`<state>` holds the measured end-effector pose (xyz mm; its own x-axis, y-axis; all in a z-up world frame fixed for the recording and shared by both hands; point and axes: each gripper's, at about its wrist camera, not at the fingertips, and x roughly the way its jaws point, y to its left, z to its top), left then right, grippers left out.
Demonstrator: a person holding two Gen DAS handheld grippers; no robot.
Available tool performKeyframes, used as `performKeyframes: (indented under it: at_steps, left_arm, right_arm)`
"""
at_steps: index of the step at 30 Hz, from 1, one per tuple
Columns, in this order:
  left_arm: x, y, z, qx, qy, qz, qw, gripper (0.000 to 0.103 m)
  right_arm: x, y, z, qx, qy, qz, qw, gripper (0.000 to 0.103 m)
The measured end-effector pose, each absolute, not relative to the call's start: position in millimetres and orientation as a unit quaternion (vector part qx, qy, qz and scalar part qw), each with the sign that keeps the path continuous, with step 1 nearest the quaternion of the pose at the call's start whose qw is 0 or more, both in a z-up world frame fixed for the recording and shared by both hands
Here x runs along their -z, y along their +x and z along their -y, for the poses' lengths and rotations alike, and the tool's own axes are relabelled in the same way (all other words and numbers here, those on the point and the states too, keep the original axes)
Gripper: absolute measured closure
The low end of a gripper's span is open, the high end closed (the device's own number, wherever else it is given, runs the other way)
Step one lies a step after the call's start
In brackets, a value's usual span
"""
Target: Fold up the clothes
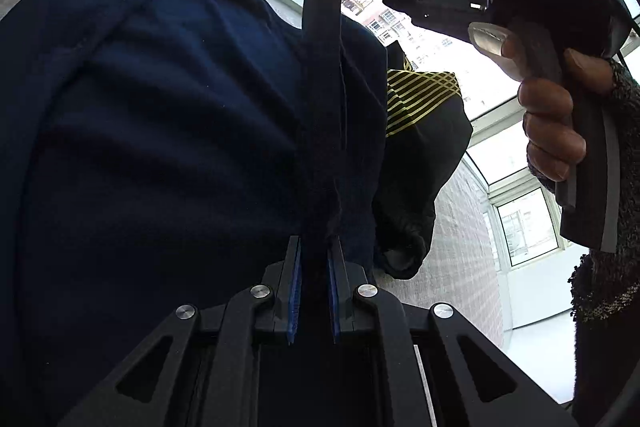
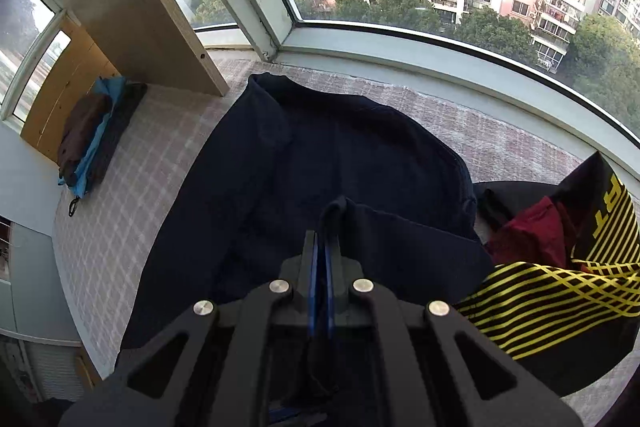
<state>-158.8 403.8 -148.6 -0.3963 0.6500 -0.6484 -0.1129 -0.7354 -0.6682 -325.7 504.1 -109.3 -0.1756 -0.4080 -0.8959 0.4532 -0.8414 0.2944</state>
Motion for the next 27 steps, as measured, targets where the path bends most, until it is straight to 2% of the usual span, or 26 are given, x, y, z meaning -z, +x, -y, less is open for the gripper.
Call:
performKeyframes:
  at_steps: [5, 6, 9, 16, 19, 20, 23, 27]
  left_arm:
    - [152.6, -147.7, -396.9, -0.793, -0.507, 0.258, 0.22, 0.094]
    - [149.7, -145.7, -395.1, -0.798, -0.505, 0.246, 0.218, 0.09]
    - [141.0, -142.9, -384.7, -0.809, -0.499, 0.23, 0.21, 0.085]
    - [130.8, -143.9, -379.8, -0.823, -0.494, 0.191, 0.208, 0.084]
    - [125.5, -142.0, -385.4, -0.832, -0.482, 0.182, 0.205, 0.084]
    - [123.6, -141.0, -386.4, -0.835, -0.477, 0.181, 0.205, 0.084]
    - [116.8, -140.7, -386.4, -0.848, -0.462, 0.159, 0.205, 0.084]
    - [122.5, -155.5, -391.9, -0.841, -0.473, 0.157, 0.212, 0.084]
  right_arm:
    - [114.6, -322.5, -500.2, 0.748, 0.588, -0.001, 0.308, 0.094]
    - [104.2, -320.2, -507.6, 0.757, 0.572, 0.008, 0.314, 0.089]
    - [81.0, -314.3, -531.1, 0.802, 0.53, -0.036, 0.273, 0.086]
    - [140.4, -340.4, -536.6, 0.781, 0.581, -0.111, 0.2, 0.086]
    - [149.8, -365.7, -548.9, 0.775, 0.605, -0.038, 0.18, 0.086]
    - [149.3, -372.1, -548.6, 0.771, 0.611, -0.02, 0.18, 0.084]
    - [148.6, -387.5, -540.6, 0.757, 0.629, 0.006, 0.176, 0.062]
    - [161.4, -400.7, -521.2, 0.73, 0.669, -0.009, 0.14, 0.062]
